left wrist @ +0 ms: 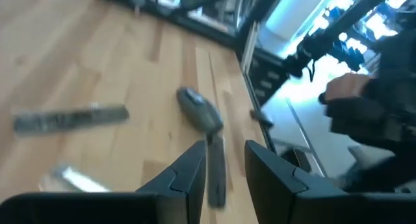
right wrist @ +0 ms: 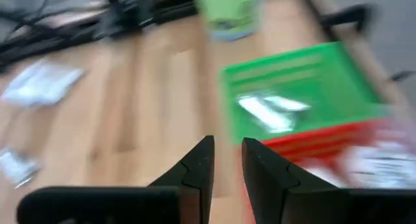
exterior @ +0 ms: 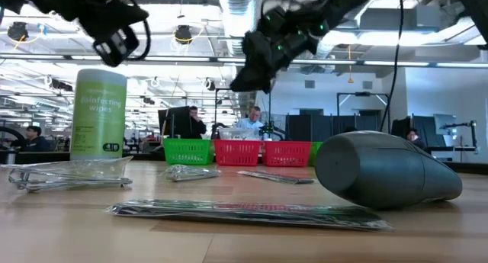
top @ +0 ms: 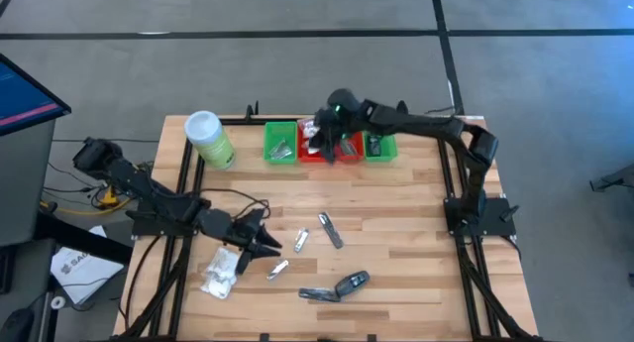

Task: Pick & Place Travel size toiletries
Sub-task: Put the white cotton pack into the left red bin

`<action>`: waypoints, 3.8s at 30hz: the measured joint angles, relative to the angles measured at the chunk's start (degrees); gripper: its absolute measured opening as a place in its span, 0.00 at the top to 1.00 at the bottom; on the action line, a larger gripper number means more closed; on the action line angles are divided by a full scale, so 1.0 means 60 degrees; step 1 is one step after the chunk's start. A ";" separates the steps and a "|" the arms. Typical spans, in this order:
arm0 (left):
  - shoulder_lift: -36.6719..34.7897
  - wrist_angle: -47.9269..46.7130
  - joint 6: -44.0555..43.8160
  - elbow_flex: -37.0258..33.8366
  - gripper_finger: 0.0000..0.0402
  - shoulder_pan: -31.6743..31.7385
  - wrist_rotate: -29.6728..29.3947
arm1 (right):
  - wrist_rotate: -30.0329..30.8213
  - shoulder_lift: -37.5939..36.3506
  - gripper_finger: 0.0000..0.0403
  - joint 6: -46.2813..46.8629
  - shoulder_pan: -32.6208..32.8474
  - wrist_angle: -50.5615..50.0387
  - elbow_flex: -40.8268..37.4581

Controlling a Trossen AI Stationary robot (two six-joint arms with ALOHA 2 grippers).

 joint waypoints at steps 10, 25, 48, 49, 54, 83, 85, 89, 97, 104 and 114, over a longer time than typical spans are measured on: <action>-0.0002 -0.2536 -0.3318 0.0000 0.77 -0.1729 -0.0186 | 0.0019 0.0059 0.82 -0.0498 0.2312 -0.1177 0.0003; -0.0002 -0.3596 -0.8530 0.0000 0.98 -0.4572 -0.0404 | 0.0534 0.0067 0.82 -0.0218 0.3268 -0.2347 0.0003; -0.0002 -0.6177 -1.0098 -0.0004 0.70 -0.3869 0.0313 | 0.0613 0.0070 0.82 -0.0404 0.3106 -0.2280 0.0003; -0.0002 -0.6182 -1.0093 -0.0004 0.69 -0.3805 0.0316 | 0.0613 0.0074 0.82 -0.0404 0.3109 -0.2264 0.0003; -0.0002 -0.6208 -0.9826 -0.0004 0.66 -0.3482 0.0385 | 0.0605 0.0077 0.82 -0.0495 0.3109 -0.2255 0.0003; 0.1402 -0.5017 -0.7564 0.3642 0.77 -0.3557 -0.0542 | 0.0591 0.0077 0.82 -0.0655 0.3105 -0.2356 0.0003; 0.1833 -0.5278 -0.8175 0.3679 0.77 -0.3557 -0.0095 | 0.0591 0.0077 0.82 -0.0657 0.3109 -0.2340 0.0003; 0.1898 -0.7316 -0.8917 0.3679 0.77 -0.3343 0.0815 | 0.0591 0.0077 0.82 -0.0682 0.3107 -0.2337 0.0003; 0.1364 -1.1346 -0.9919 0.3551 0.77 -0.2943 0.1087 | 0.0595 0.0077 0.82 -0.0617 0.3145 -0.2340 0.0003; 0.1641 -1.1181 -1.0031 0.3212 0.77 -0.2931 0.1082 | 0.0597 0.0077 0.82 -0.0578 0.3145 -0.2340 0.0003; 0.1761 -1.0272 -1.0254 0.2478 0.76 -0.2774 0.1556 | 0.0598 0.0077 0.82 -0.0578 0.3145 -0.2315 0.0003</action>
